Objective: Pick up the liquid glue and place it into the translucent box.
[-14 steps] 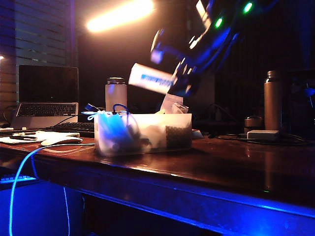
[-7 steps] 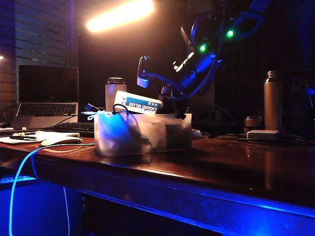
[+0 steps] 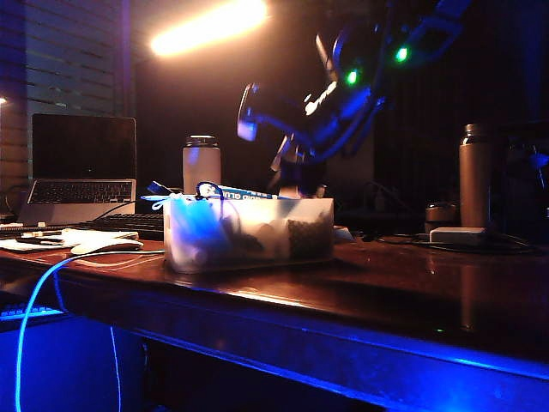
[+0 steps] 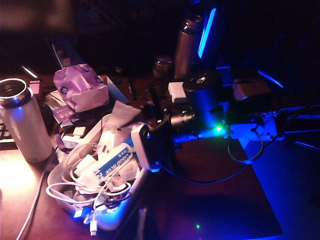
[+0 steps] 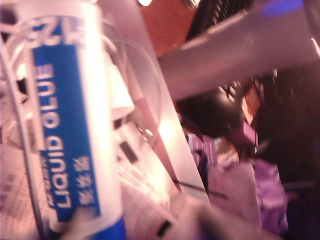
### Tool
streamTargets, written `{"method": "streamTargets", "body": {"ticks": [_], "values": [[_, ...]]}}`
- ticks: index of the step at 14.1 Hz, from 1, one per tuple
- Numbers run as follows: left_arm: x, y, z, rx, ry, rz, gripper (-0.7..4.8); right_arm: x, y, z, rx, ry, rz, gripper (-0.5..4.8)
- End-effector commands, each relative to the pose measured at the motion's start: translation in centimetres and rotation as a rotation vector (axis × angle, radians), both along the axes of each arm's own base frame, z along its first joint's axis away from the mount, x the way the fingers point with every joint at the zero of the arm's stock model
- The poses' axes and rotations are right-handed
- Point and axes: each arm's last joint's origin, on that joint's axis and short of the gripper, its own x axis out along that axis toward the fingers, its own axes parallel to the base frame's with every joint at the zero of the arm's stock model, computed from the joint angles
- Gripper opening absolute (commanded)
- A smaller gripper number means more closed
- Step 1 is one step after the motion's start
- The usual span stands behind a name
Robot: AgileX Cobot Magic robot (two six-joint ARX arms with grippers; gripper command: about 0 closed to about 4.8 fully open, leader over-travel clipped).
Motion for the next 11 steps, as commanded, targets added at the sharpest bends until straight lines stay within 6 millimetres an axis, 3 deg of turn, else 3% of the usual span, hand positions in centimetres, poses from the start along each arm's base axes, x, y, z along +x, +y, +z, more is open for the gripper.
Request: {"method": "streamTargets", "body": {"ticks": [1, 3, 5, 7, 8, 11], "values": [[-0.3, 0.0, -0.1, 0.003, 0.023, -0.007, -0.03, -1.6, -1.5, 6.2, 0.239, -0.037, -0.341, -0.04], [-0.4, 0.1, -0.4, 0.024, 0.042, -0.015, -0.03, -3.1, -3.0, 9.6, 0.305, -0.105, -0.589, -0.04], [-0.6, 0.1, -0.7, 0.032, 0.074, -0.017, -0.03, -5.4, -4.3, 12.7, 0.44, -0.079, -0.667, -0.04], [-1.0, -0.2, -1.3, 0.076, 0.107, -0.058, -0.03, -8.4, -5.7, 15.9, 0.618, -0.01, -0.673, -0.04], [-1.6, -0.3, -1.4, 0.102, 0.117, -0.076, -0.03, -11.0, -6.8, 18.4, 0.708, 0.026, -0.616, -0.04], [-4.1, 0.1, -0.4, 0.093, 0.044, -0.077, -0.03, -16.3, -9.1, 21.8, 0.794, 0.079, -0.53, -0.04]]}}
